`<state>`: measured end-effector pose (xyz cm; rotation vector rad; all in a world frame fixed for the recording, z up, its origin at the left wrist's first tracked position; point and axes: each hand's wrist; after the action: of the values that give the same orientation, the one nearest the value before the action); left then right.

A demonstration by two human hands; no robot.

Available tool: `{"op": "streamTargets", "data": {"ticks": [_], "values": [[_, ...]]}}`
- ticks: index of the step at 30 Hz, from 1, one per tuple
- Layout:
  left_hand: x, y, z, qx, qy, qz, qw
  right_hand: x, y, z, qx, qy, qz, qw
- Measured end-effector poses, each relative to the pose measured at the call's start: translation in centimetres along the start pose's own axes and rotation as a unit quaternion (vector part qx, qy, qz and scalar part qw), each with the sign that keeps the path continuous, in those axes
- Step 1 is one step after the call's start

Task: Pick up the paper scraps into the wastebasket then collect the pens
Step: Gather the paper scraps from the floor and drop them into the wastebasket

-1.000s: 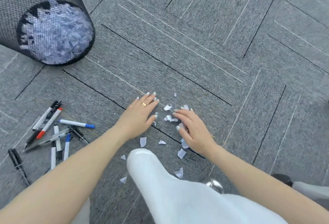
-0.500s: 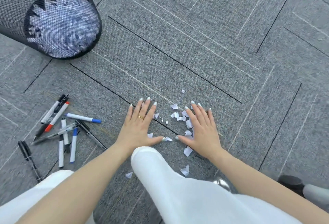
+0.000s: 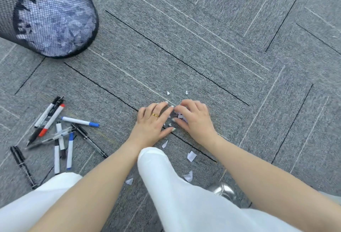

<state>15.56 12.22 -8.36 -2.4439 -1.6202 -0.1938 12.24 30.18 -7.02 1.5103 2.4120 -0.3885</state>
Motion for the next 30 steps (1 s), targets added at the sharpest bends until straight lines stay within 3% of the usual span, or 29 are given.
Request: {"op": "streamTargets", "data": {"ticks": [6, 8, 10, 13, 17, 22, 24, 26, 28, 30], "values": [[-0.2, -1.5, 0.2, 0.04, 0.006, 0.029, 0.999, 1.0, -2.8, -1.8, -0.052, -0.041, -0.042, 0.997], [-0.4, -1.7, 0.2, 0.04, 0.023, 0.04, 0.998, 1.0, -2.5, -2.6, -0.058, -0.074, 0.026, 0.995], [-0.4, -1.9, -0.1, 0.028, 0.029, 0.039, 0.998, 0.7, -2.0, -3.6, -0.058, -0.153, 0.159, 0.974], [-0.5, -2.0, -1.0, -0.003, 0.025, 0.064, 0.998, -0.2, -1.6, -4.8, 0.009, -0.296, 0.354, 0.887], [-1.1, -3.0, -1.8, -0.06, 0.024, 0.138, 0.988, -1.7, -2.1, -5.4, 0.094, -0.389, 0.512, 0.76], [-1.4, -4.3, -3.0, -0.181, 0.013, 0.189, 0.965, -2.9, -3.8, -7.0, 0.113, -0.57, 0.643, 0.499], [-0.9, -4.3, -3.6, -0.202, 0.032, 0.115, 0.972, -3.1, -4.4, -7.7, 0.098, -0.615, 0.656, 0.427], [-0.7, -4.4, -4.7, -0.176, 0.11, -0.045, 0.977, -3.5, -5.2, -8.1, 0.078, -0.659, 0.647, 0.376], [-0.9, -5.3, -6.7, -0.155, 0.265, -0.217, 0.927, -3.9, -6.5, -8.5, 0.06, -0.695, 0.629, 0.343], [-1.3, -6.9, -9.6, -0.127, 0.373, -0.29, 0.872, -4.7, -8.6, -9.2, 0.044, -0.731, 0.597, 0.327]]}}
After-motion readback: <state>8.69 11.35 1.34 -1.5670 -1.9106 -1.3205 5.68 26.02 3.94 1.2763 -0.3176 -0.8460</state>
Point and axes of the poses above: each hand's wrist, its own y-axis away from the middle knuckle, its own z-axis out of the palm, x = y × z, and after that the axes turned 2 degrees about z, right-handed
